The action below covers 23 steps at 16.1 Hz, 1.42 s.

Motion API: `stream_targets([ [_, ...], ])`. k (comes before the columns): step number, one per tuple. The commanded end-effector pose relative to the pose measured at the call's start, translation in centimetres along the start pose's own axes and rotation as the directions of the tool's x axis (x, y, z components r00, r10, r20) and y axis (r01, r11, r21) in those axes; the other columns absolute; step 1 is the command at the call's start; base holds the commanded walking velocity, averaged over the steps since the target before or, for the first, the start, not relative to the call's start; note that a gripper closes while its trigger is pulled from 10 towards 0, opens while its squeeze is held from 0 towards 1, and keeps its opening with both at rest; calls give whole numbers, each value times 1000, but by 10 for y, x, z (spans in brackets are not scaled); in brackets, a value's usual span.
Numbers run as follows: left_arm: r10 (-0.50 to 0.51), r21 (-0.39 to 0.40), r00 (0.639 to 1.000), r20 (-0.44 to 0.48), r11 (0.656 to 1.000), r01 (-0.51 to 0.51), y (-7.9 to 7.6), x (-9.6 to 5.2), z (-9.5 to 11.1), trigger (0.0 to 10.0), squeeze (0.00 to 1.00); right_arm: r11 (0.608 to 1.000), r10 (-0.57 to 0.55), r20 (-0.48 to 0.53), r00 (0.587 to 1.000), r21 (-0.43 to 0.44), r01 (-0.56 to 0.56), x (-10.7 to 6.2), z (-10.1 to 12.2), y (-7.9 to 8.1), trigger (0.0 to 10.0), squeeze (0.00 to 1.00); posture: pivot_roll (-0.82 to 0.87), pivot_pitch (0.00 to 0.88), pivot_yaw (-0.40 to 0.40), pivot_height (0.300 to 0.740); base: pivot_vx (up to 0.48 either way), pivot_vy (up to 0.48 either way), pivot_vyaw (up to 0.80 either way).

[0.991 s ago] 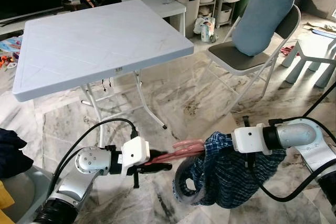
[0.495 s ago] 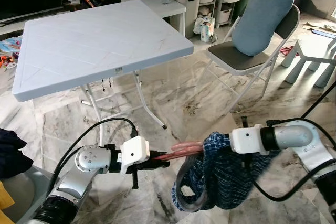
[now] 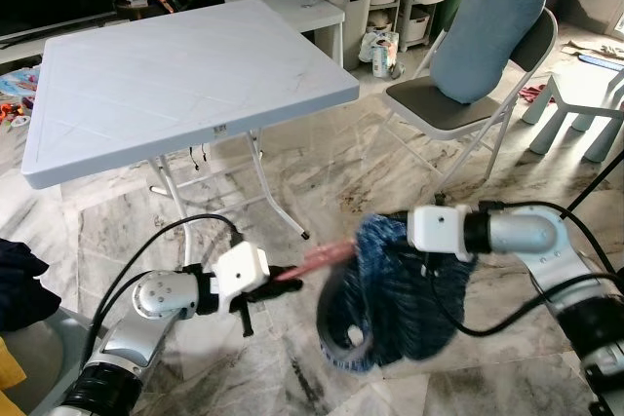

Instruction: Hang hanger

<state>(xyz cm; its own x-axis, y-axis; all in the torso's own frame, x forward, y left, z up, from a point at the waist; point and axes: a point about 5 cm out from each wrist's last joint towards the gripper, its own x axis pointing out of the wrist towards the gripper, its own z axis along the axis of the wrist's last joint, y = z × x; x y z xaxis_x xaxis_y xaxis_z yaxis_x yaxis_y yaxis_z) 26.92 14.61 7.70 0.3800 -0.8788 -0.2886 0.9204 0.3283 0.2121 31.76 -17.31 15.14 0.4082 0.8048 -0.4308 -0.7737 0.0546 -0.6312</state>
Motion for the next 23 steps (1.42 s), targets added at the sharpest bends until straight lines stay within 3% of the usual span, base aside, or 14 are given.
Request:
stream_targets([
  [1, 42, -47, 999, -7, 998, -42, -1, -4, -7, 0, 0, 996, -78, 34, 996, -44, 79, 0, 9, -17, 10000, 1000, -144, 0, 10, 740, 0, 0, 0],
  [5, 125, -98, 992, 15, 988, -123, -3, -6, -12, 0, 0, 984, -157, 31, 987, -76, 159, 6, 12, -31, 10000, 1000, -135, 0, -2, 740, 0, 0, 0],
  [10, 229, -213, 971, 66, 954, -210, -2, -4, -9, 0, 0, 975, -215, -12, 977, -58, 214, 10, 5, -31, 10000, 1000, -130, 0, -1, 740, 0, 0, 0],
  [14, 333, -352, 935, 123, 895, -273, 2, 0, -2, 0, 0, 902, -408, -63, 911, 127, 413, 4, -7, -39, 10000, 1000, -127, 0, 3, 740, 0, 0, 0],
  [16, 334, -362, 934, 128, 893, -269, 1, 1, 0, 0, 0, 886, -413, -99, 906, 189, 424, 5, -14, -31, 10000, 1000, -128, 0, 6, 740, 0, 0, 0],
  [17, 326, -368, 936, 135, 893, -258, 1, 3, 2, 0, 0, 869, -366, -111, 924, 314, 382, 11, -19, -14, 10000, 910, -129, 0, 8, 740, 0, 0, 0],
  [18, 322, -371, 937, 138, 894, -253, 1, 4, 4, 0, 0, 861, -342, -111, 933, 360, 358, 16, -21, -5, 10000, 675, -131, 0, 11, 740, 0, 0, 0],
  [19, 318, -372, 938, 139, 894, -248, 1, 5, 5, 0, 0, 840, -332, -109, 937, 417, 346, 22, -21, 4, 10000, 0, -130, 0, 13, 740, 0, 0, 0],
  [21, 311, -371, 940, 141, 897, -241, 2, 5, 7, 0, 0, 747, -338, -119, 934, 570, 343, 34, -23, 20, 10000, 0, -125, 0, 15, 740, 0, 0, 0],
  [23, 304, -368, 942, 141, 900, -235, 2, 5, 8, 0, 0, 675, -350, -135, 927, 649, 349, 42, -24, 28, 10000, 0, -126, 0, 18, 740, 0, 0, 0],
])
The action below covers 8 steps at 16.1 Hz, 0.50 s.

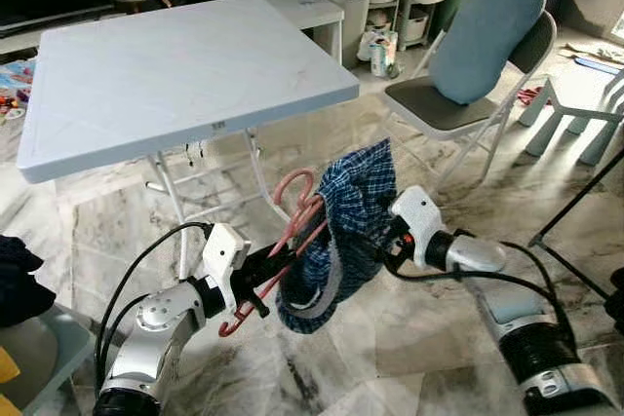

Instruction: Hang hanger

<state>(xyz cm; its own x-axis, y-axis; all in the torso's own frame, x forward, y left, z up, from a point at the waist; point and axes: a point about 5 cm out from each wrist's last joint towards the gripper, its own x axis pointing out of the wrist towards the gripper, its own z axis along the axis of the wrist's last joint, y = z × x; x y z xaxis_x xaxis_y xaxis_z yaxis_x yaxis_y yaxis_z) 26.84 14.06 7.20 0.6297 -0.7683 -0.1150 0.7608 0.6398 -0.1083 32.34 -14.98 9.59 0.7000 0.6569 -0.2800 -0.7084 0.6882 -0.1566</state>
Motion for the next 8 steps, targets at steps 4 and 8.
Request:
stream_targets([
  [4, -32, 23, 999, 40, 999, 32, -2, 3, 14, 0, 0, 990, -48, 1, 999, 133, 47, 8, -2, 10, 10000, 0, -125, 0, 15, 740, 0, 0, 0],
  [8, -65, 22, 996, 54, 998, 63, -9, 6, 20, 0, 0, 977, -86, 3, 996, 195, 84, 22, 3, 18, 0, 0, -119, 0, 13, 740, 0, 0, 0],
])
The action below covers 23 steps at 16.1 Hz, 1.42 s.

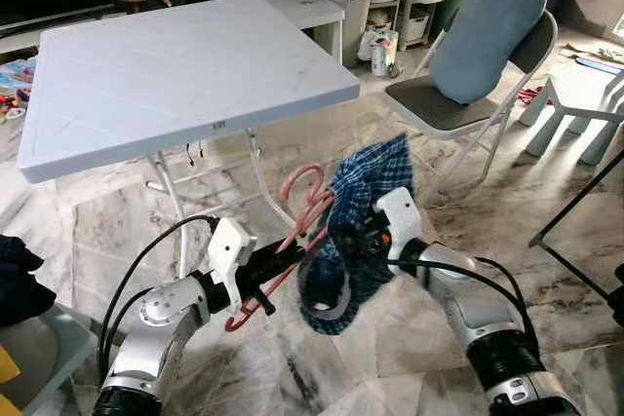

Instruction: Hang hanger

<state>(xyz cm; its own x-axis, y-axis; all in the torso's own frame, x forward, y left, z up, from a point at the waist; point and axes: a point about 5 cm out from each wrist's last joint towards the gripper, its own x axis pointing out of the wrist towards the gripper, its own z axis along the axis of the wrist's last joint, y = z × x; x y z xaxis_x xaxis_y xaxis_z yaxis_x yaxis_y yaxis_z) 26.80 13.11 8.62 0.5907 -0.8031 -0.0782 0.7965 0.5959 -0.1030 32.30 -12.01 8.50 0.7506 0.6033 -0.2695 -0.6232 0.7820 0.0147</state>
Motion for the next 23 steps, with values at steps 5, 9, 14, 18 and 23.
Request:
stream_targets([
  [5, -26, -5, 999, 40, 1000, 26, -6, 2, 9, 0, 0, 985, -172, 31, 985, 2, 172, 0, 11, -20, 0, 0, -116, 0, 2, 740, 0, 0, 0],
  [9, -19, -9, 999, 34, 1000, 19, -6, 0, 8, 0, 0, 974, -224, 49, 973, 7, 224, -9, 15, -35, 0, 0, -117, 0, 1, 740, 0, 0, 0],
  [14, -14, -9, 1000, 24, 1000, 14, -4, 1, 6, 0, 0, 962, -273, 100, 957, 36, 271, -14, 27, -46, 0, 0, -123, 0, 4, 740, 0, 0, 0],
  [18, 15, 8, 1000, -19, 1000, -15, -3, -4, -2, 0, 0, 938, -347, 200, 916, 99, 333, -17, 53, -59, 0, 0, -120, 0, 1, 740, 0, 0, 0],
  [23, 16, 23, 998, -63, 1000, -15, -7, -14, -11, 0, 0, 846, -533, 284, 797, 220, 487, -24, 88, -81, 0, 0, -112, 0, -3, 740, 0, 0, 0],
])
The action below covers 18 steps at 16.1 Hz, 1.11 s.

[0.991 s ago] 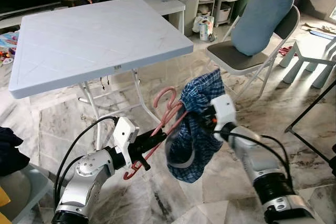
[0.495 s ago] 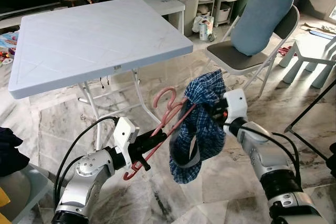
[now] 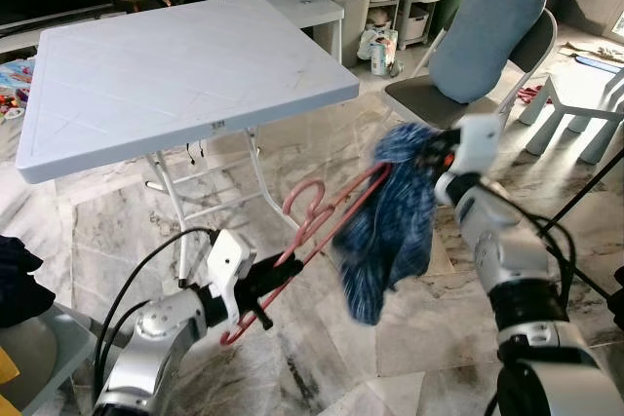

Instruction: Hang hanger

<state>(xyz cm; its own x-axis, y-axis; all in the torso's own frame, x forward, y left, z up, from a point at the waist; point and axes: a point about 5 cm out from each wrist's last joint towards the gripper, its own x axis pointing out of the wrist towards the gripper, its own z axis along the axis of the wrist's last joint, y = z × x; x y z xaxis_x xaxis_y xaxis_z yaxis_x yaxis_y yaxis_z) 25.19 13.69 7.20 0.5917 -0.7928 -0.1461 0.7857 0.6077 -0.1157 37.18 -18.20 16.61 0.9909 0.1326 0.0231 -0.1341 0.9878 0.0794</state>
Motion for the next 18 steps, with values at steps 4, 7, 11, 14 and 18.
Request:
stream_targets([
  [4, -100, 114, 993, -55, 988, 105, -17, -8, 9, 0, 0, 993, -117, 34, 993, 12, 117, 3, 9, -9, 0, 0, -102, 0, -6, 740, 0, 0, 0],
  [7, -63, 126, 996, -59, 990, 70, -22, -18, 10, 0, 0, 965, -258, -5, 966, -50, 257, -3, 1, -29, 0, 0, -101, 0, -4, 740, 0, 0, 0],
  [11, 97, -32, 992, 77, 995, -95, -19, -24, 17, 0, 0, 956, -279, -133, 951, -128, 263, -8, -23, -33, 0, 0, -95, 0, -10, 740, 0, 0, 0],
  [14, 472, -70, 868, 154, 881, -467, 4, -28, 25, 9608, 0, 977, -192, -137, 972, -120, 176, -12, -26, -26, 4235, 0, -87, 0, -13, 740, 0, 0, 0],
  [18, 694, -96, 692, 198, 717, -691, 6, -14, 38, 10000, 0, 993, 87, -88, 992, -78, -94, -21, -16, 5, 10000, 0, -82, 0, -14, 740, 0, 0, 0],
])
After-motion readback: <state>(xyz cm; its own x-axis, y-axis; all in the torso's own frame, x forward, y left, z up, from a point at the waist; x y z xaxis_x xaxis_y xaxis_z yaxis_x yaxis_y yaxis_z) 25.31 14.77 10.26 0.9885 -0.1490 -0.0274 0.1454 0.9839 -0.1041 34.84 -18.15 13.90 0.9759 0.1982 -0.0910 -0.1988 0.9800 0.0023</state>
